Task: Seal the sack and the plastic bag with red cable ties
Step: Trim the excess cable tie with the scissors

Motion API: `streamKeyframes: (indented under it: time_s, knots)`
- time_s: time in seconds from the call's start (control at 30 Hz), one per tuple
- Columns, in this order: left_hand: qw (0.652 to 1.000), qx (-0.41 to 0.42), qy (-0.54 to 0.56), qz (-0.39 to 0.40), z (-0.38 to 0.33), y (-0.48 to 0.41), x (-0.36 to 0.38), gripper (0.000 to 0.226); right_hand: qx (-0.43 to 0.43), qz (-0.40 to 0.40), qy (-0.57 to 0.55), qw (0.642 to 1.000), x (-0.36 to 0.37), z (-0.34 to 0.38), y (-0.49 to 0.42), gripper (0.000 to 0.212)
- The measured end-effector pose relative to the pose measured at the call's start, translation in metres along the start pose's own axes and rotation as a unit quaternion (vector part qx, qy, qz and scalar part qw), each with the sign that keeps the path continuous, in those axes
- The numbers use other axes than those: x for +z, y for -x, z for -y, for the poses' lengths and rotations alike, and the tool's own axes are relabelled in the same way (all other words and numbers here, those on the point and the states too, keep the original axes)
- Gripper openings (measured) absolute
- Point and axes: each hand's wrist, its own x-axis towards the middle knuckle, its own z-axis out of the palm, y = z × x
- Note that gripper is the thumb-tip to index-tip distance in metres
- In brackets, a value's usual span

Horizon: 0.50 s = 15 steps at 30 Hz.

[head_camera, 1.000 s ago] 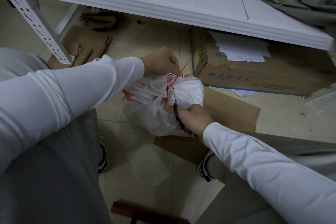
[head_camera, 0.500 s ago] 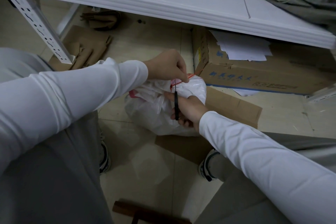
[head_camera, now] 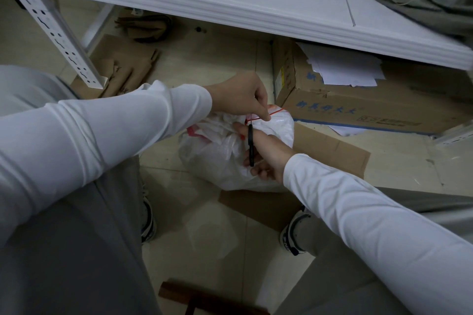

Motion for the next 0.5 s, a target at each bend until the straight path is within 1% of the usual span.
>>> streamKeyframes:
  time_s: [0.1, 0.27, 0.43, 0.5]
  knots:
    - [1.000, -0.003, -0.002, -0.001, 0.0002, -0.0003, -0.0001, 0.014, -0.001, -0.008, 0.002, 1.000, 0.0002, -0.0004, -0.0009, 0.049]
    - [1.000, -0.005, -0.005, -0.009, 0.0026, -0.0003, 0.0016, 0.013, -0.027, -0.045, 0.005, 0.999, 0.0026, -0.0023, -0.0039, 0.048]
    - [0.999, 0.002, -0.036, -0.008, 0.0061, -0.0022, 0.0056, 0.015, -0.051, -0.052, 0.022, 0.997, 0.0030, -0.0021, -0.0026, 0.038]
    - [0.999, 0.003, -0.047, 0.000, 0.0072, -0.0032, 0.0075, 0.014, -0.060, -0.060, 0.042, 0.996, 0.0038, -0.0046, -0.0041, 0.039]
